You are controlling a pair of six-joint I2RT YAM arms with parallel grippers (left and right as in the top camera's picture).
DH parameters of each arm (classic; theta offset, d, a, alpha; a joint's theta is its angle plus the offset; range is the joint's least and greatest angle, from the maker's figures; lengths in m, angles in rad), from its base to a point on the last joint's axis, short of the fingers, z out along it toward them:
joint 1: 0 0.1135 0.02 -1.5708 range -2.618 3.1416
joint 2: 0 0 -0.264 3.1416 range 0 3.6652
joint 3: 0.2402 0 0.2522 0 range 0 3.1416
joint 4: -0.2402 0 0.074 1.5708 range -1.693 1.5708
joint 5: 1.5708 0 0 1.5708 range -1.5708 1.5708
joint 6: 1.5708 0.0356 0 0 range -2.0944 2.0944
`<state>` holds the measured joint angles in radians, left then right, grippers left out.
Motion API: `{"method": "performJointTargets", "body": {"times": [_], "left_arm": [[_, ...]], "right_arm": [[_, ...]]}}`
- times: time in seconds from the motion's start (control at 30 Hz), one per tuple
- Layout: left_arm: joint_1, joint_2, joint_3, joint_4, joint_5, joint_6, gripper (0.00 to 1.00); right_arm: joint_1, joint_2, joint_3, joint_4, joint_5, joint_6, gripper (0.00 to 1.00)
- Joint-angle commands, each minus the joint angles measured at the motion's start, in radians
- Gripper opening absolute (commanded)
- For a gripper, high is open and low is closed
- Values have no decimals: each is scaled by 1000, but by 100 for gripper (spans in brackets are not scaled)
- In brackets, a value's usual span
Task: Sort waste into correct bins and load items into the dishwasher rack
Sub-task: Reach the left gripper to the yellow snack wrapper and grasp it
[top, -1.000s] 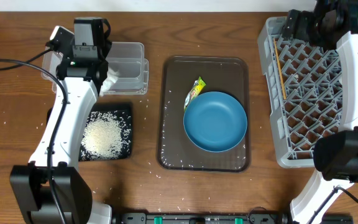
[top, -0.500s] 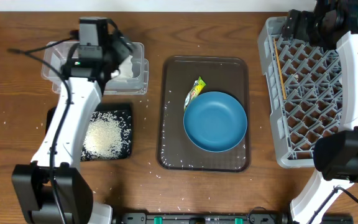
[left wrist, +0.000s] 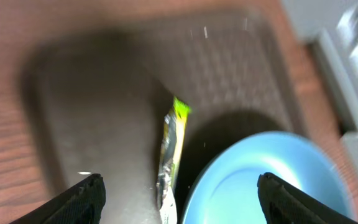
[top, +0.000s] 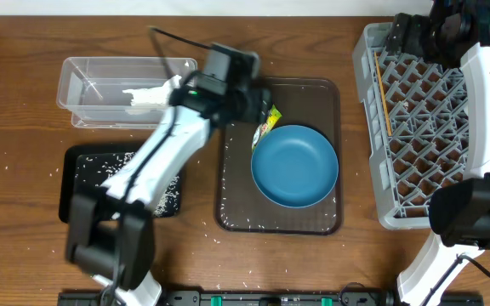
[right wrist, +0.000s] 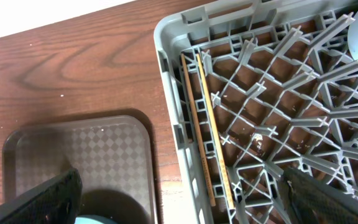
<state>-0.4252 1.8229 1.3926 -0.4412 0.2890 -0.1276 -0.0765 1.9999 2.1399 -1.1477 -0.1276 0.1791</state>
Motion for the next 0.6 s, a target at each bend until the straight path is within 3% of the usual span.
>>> {"method": "performJointTargets", "body": {"times": [0.0, 0.37, 0.57], "left_arm": [[-29, 63, 11, 5, 5, 113, 81], [-61, 194, 11, 20, -75, 117, 80], [-61, 237, 11, 46, -168, 116, 74]], "right_arm": [[5, -28, 3, -1, -4, 11, 99], [5, -28, 3, -1, -4, 11, 99], [5, -28, 3, -1, -4, 11, 99]]}}
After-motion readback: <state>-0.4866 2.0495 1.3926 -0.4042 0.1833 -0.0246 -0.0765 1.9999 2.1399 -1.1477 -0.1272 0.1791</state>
